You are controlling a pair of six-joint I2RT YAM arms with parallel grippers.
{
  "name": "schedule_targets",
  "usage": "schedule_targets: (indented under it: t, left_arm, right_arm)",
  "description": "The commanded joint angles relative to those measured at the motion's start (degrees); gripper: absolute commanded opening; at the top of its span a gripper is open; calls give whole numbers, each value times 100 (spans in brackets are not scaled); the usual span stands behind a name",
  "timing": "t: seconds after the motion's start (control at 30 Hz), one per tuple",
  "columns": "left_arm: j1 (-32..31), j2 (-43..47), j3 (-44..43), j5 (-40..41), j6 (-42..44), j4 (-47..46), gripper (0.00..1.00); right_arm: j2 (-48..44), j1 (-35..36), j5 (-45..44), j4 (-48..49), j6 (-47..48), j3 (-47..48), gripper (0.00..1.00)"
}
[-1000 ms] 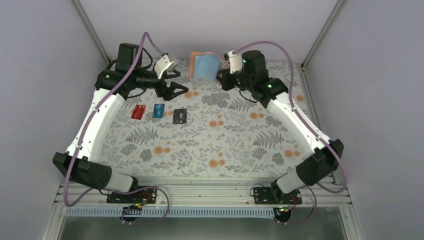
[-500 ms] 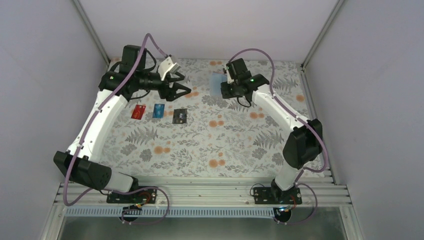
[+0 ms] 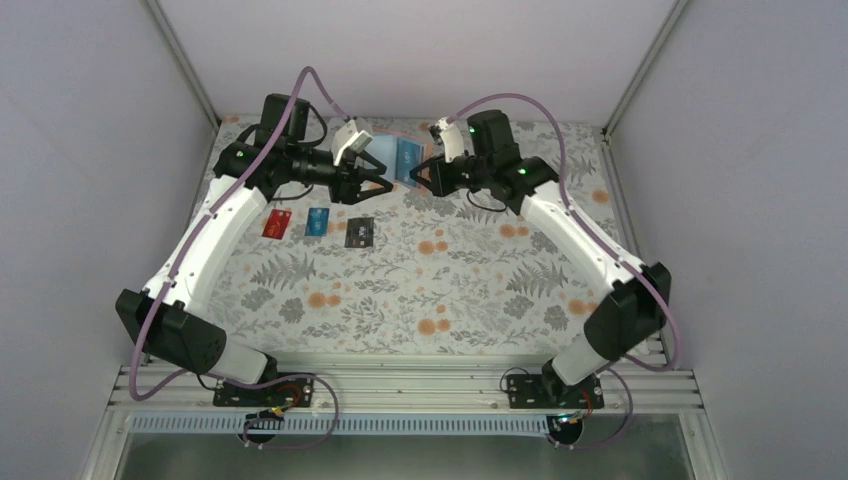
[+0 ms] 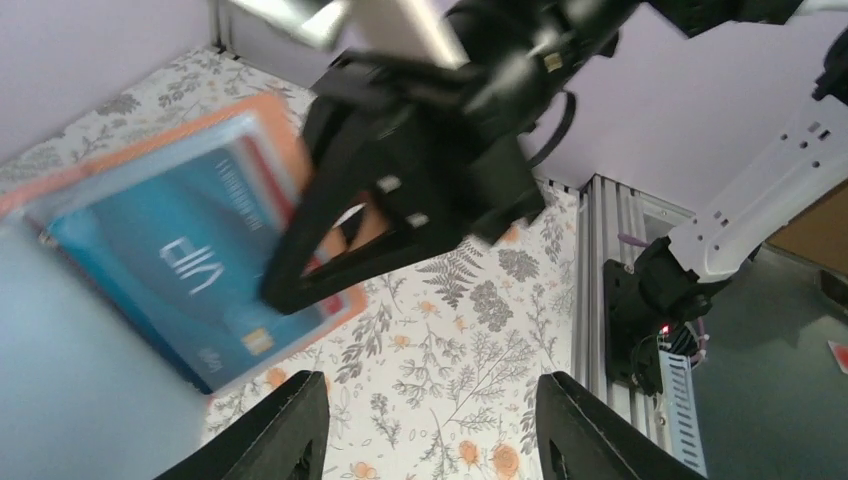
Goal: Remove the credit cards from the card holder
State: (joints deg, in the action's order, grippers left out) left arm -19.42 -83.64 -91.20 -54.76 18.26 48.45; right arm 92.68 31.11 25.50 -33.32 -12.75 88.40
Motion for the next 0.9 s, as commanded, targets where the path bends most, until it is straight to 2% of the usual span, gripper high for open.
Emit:
schedule_targets:
  t: [0.0,0.27,0.37,0.43,0.53,0.7,0.87]
  left_arm:
    - [4,19,-23,-28,-18,-82,51]
    - [107,51,-239,23,80,36,33]
    - [140,66,-348,262,103,107,29]
    - [200,86,-500,488,144,195,29]
    - [265,158,-603,697,172,215,29]
    - [159,123,-551,-74,375,358,29]
    - [-190,-81,-808,43,485,512,29]
  right_arm:
    - [-716,49,1384,1051,387,-342,4]
    - [-1128,47,2240,1429,808,-670,4]
    - [-1237,50,2283,1487,891,-738,4]
    - [-1268,50,2080,1358,956,-721,4]
    - [-1305,50,2326,1405,996,-770,4]
    - [-1324,59,2420,1559,1002,-781,4]
    - [-1294,101,2662,1677,1007,-795,4]
